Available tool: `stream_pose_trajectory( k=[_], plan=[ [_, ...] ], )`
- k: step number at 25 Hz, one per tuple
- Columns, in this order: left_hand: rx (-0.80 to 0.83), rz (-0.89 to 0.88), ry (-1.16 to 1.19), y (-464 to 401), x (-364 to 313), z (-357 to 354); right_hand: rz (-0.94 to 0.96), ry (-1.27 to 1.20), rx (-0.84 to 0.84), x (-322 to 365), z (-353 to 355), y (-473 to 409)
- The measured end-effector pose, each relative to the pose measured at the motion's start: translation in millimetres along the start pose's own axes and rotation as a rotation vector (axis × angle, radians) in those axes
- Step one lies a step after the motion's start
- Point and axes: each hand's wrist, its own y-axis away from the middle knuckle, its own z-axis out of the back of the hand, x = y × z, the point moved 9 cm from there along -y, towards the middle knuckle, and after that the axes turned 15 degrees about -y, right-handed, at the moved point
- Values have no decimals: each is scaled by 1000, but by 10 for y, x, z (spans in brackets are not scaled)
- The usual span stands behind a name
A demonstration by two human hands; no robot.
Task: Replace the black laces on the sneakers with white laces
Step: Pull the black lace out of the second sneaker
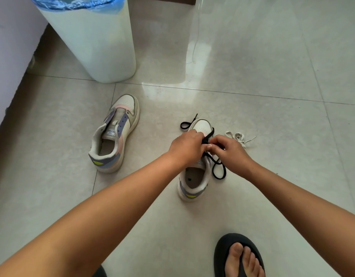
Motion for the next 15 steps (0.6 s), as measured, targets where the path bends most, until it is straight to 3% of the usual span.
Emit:
stream_pose_trajectory(
  k=[2,3,6,8,11,13,15],
  plan=[
    [30,22,21,-67,25,24,-9,-22,11,15,12,1],
    [23,50,58,-71,85,52,-48,-156,-38,-19,75,-5],
    [-46,169,220,28,422,133,-329,-1124,-370,-416,389,52],
    [-57,265,323,130,680,90,-435,-1511,-497,-647,535,151],
    [-49,325,402,196,768,-7,-517,-1472,-374,-650,468,183],
    [-79,296,357,223,596,-9,-604,-1173,-154,-563,263,145],
    [45,237,281,311,305,-201,-606,-901,10,-450,152,88]
  ],
)
